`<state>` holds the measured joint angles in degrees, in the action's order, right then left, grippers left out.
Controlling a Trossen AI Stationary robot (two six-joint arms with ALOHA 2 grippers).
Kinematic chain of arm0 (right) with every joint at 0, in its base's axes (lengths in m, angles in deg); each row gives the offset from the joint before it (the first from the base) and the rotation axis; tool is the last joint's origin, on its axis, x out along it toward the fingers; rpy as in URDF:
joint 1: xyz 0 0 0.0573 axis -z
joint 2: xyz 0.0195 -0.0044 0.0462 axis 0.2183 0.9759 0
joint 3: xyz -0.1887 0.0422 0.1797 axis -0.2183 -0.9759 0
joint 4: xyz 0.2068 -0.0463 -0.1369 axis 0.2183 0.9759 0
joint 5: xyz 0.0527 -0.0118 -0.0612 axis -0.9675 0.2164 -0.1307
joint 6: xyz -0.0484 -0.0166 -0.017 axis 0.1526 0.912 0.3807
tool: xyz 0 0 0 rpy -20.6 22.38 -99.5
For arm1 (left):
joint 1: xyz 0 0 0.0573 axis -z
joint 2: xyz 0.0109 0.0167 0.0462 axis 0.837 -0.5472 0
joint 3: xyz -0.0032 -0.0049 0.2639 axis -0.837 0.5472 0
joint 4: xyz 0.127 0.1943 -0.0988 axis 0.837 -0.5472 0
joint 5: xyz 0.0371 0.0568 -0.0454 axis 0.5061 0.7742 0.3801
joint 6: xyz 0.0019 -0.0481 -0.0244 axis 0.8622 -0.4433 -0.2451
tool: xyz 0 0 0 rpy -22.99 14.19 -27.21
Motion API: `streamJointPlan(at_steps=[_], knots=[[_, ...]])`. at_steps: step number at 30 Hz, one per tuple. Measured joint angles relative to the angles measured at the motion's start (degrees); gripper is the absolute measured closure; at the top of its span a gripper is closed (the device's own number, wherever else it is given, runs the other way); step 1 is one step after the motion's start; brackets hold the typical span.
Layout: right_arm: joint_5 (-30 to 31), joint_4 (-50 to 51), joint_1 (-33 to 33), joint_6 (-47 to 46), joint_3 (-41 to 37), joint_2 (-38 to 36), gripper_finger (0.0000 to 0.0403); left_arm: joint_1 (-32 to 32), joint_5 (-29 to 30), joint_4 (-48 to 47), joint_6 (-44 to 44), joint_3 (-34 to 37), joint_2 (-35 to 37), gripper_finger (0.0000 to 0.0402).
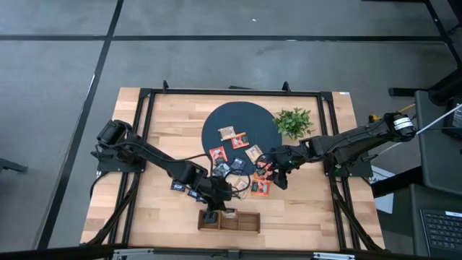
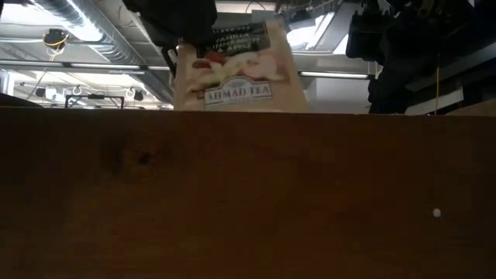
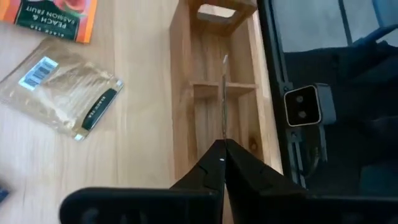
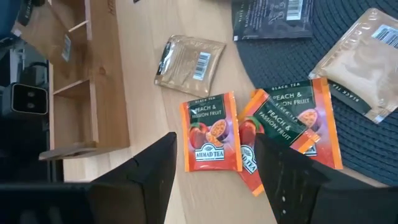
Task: Pick & Place Tea
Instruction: Put the brown tea bag into the middle section of the wooden organizer
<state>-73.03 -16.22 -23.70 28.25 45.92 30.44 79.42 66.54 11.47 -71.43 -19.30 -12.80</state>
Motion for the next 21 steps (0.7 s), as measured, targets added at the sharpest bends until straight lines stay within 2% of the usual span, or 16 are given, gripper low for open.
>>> streamJointPlan(at_steps=[21], knots=[[0.1, -0.1, 0.0, 0.3, 0.0, 0.0, 0.0187, 0.1, 2.9, -1.9, 2.4, 0.0, -0.3, 0.0398]])
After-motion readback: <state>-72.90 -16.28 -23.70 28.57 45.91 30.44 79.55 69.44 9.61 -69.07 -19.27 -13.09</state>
